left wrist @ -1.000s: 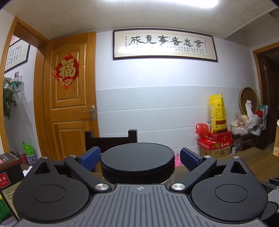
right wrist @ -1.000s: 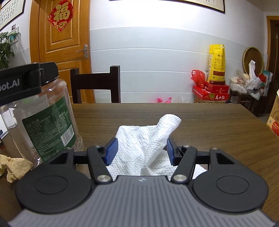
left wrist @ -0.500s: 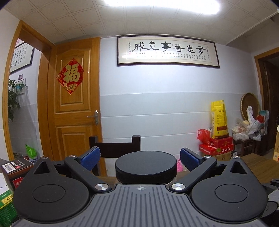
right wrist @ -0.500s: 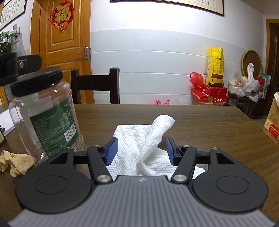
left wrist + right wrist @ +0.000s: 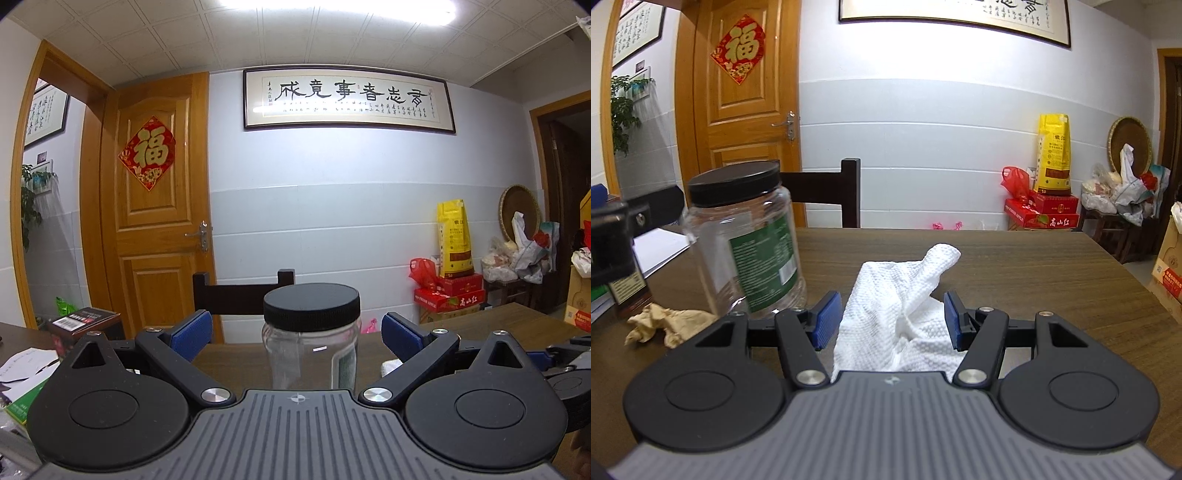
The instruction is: Clean container
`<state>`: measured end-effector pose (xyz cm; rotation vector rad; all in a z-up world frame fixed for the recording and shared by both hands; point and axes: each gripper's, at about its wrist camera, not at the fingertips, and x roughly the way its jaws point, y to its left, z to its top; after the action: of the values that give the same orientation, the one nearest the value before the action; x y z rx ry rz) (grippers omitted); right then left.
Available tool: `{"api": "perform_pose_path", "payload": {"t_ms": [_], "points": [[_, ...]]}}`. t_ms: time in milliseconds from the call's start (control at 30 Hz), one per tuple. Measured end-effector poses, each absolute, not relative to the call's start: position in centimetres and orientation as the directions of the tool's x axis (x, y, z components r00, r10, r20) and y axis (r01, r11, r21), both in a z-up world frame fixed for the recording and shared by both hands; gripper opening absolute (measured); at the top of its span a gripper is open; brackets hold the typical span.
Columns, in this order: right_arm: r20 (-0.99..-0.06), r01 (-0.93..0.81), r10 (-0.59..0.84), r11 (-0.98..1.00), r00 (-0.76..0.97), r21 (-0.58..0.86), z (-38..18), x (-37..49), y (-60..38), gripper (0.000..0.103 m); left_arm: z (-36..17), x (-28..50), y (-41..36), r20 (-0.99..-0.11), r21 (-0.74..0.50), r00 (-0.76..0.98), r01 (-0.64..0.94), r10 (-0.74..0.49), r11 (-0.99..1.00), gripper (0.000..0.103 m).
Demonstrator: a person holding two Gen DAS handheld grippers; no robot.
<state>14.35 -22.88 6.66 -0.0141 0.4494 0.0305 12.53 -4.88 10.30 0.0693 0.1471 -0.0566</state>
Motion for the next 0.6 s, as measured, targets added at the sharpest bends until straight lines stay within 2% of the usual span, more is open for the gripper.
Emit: {"api": "perform_pose_path", "payload": {"t_ms": [600], "points": [[-0.452, -0.045, 0.043, 0.999, 0.891, 0.006, 6.8, 6.2, -22.4, 0.06, 9.8, 5.0, -3.3, -0.213, 0.036, 0.975, 0.066, -0.057, 0.997, 0.101]]}}
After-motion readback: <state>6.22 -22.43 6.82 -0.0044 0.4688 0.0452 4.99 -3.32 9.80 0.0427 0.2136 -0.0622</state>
